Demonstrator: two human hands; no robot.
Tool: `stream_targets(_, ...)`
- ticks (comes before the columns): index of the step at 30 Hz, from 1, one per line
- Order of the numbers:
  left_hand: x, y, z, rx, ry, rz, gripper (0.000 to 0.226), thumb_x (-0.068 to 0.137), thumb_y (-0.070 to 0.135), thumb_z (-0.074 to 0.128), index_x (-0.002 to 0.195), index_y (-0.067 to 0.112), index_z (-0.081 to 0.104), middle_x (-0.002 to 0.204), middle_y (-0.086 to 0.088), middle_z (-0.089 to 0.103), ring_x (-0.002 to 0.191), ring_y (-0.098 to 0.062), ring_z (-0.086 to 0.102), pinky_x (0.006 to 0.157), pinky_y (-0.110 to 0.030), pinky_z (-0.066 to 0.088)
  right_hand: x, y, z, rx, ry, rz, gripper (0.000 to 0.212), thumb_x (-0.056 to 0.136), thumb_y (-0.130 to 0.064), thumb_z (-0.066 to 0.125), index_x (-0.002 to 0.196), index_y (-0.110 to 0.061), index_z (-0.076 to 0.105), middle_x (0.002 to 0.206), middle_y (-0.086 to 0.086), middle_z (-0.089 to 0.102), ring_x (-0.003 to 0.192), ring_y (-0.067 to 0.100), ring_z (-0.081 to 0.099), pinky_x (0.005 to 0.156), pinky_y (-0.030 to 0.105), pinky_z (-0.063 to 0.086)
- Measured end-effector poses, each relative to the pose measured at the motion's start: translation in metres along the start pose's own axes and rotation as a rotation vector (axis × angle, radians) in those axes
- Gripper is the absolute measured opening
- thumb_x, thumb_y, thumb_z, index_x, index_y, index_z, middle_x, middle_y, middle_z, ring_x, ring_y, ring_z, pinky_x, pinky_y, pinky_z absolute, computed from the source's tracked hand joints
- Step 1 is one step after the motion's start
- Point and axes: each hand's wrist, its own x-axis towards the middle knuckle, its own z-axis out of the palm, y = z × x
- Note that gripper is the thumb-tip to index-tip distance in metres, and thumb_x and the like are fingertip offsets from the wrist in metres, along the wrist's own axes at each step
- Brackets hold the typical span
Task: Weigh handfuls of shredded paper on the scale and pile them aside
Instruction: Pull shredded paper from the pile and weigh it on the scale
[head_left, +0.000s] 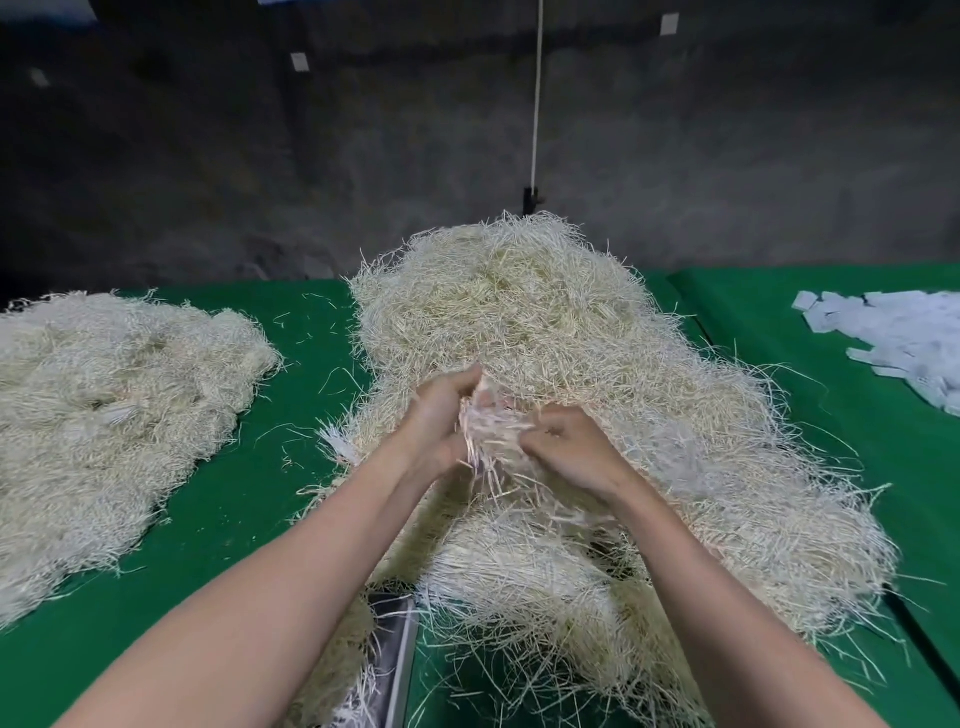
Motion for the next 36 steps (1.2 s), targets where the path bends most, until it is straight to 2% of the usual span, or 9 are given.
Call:
stream_targets(2, 0.005, 0.006, -0.001, 0.031, 0.077, 0.058, 0.011, 0.094, 0.010, 0.048, 0.102, 0.006, 0.055, 0.135, -0.016, 0.047, 0.125, -0.030, 0.049, 0.103, -0.051, 0.041, 0.003, 0.019, -0.002, -0.436, 0.065, -0.006, 0.034, 0.091, -0.032, 0.052, 0.067, -0.009, 0.058, 0.094, -0.005, 0.053, 0.083, 0.013, 0.053, 0.087, 0.031, 0.048)
stream_targets(4, 0.004, 0.014, -0.006, -0.051, 0.080, 0.117, 0.020, 0.095, 0.007, 0.047, 0.113, 0.001, 0.052, 0.124, -0.015, 0.053, 0.094, -0.019, 0.067, 0.087, -0.039, 0.051, -0.001, 0.044, -0.008, -0.679, 0.102, 0.058, 0.036, 0.089, -0.042, 0.050, 0.068, -0.014, 0.057, 0.082, -0.004, 0.053, 0.076, 0.012, 0.052, 0.088, 0.034, 0.047)
stream_targets(10, 0.005, 0.023, -0.029, -0.043, 0.235, 0.195, 0.020, 0.097, 0.011, 0.046, 0.111, -0.001, 0.052, 0.099, -0.015, 0.068, 0.086, -0.023, 0.062, 0.085, -0.039, 0.048, -0.018, 0.077, -0.026, -0.830, 0.096, 0.260, 0.023, 0.082, -0.044, 0.055, 0.071, -0.024, 0.052, 0.073, -0.008, 0.052, 0.063, 0.006, 0.049, 0.064, 0.024, 0.051)
stream_targets(14, 0.004, 0.040, -0.045, -0.009, 0.345, 0.256, 0.015, 0.097, 0.015, 0.048, 0.098, 0.004, 0.059, 0.109, -0.009, 0.063, 0.084, -0.017, 0.067, 0.075, -0.035, 0.059, -0.030, 0.081, -0.032, -0.939, -0.020, 0.339, 0.020, 0.081, -0.029, 0.059, 0.098, -0.022, 0.052, 0.088, -0.006, 0.049, 0.086, 0.014, 0.052, 0.081, 0.030, 0.046)
stream_targets(16, 0.002, 0.039, -0.042, 0.053, 0.319, 0.229, 0.015, 0.097, 0.017, 0.049, 0.097, 0.006, 0.060, 0.104, -0.005, 0.062, 0.088, -0.017, 0.062, 0.064, -0.032, 0.058, -0.027, 0.060, -0.037, -0.882, -0.106, 0.328, 0.024, 0.079, -0.023, 0.061, 0.102, -0.023, 0.052, 0.094, -0.010, 0.052, 0.092, 0.011, 0.052, 0.098, 0.038, 0.042)
stream_targets(20, -0.001, 0.032, -0.032, 0.130, 0.253, 0.211, 0.011, 0.091, 0.020, 0.057, 0.087, 0.010, 0.060, 0.102, -0.002, 0.061, 0.110, -0.021, 0.054, 0.101, -0.045, 0.043, -0.024, -0.012, -0.038, -0.672, 0.065, -0.008, 0.029, 0.076, -0.033, 0.070, 0.092, -0.042, 0.048, 0.113, -0.024, 0.039, 0.107, 0.003, 0.037, 0.109, 0.040, 0.026)
stream_targets(23, -0.007, 0.034, -0.024, 0.048, 0.102, 0.177, 0.016, 0.092, 0.021, 0.055, 0.083, 0.008, 0.056, 0.076, -0.004, 0.062, 0.075, -0.018, 0.062, 0.067, -0.036, 0.057, -0.016, -0.048, -0.007, -0.457, 0.106, -0.148, 0.015, 0.085, -0.025, 0.063, 0.088, -0.033, 0.050, 0.097, -0.016, 0.052, 0.095, 0.006, 0.051, 0.093, 0.026, 0.043)
stream_targets(28, -0.012, 0.032, -0.014, -0.198, 0.042, 0.114, 0.013, 0.095, 0.018, 0.048, 0.090, 0.006, 0.051, 0.072, -0.005, 0.051, 0.057, -0.016, 0.054, 0.062, -0.034, 0.050, 0.009, -0.041, 0.041, -0.134, 0.137, -0.152, 0.034, 0.092, -0.008, 0.052, 0.074, -0.035, 0.042, 0.071, -0.012, 0.049, 0.053, -0.007, 0.050, 0.048, 0.007, 0.038)
stream_targets(36, -0.015, 0.048, -0.044, -0.248, 0.050, 0.235, 0.013, 0.098, 0.019, 0.046, 0.102, 0.009, 0.051, 0.067, -0.003, 0.056, 0.053, -0.012, 0.051, 0.047, -0.023, 0.045, -0.007, 0.068, 0.025, -0.479, 0.077, 0.256, 0.037, 0.091, 0.001, 0.045, 0.071, -0.030, 0.043, 0.095, -0.002, 0.047, 0.092, 0.014, 0.050, 0.079, 0.020, 0.046)
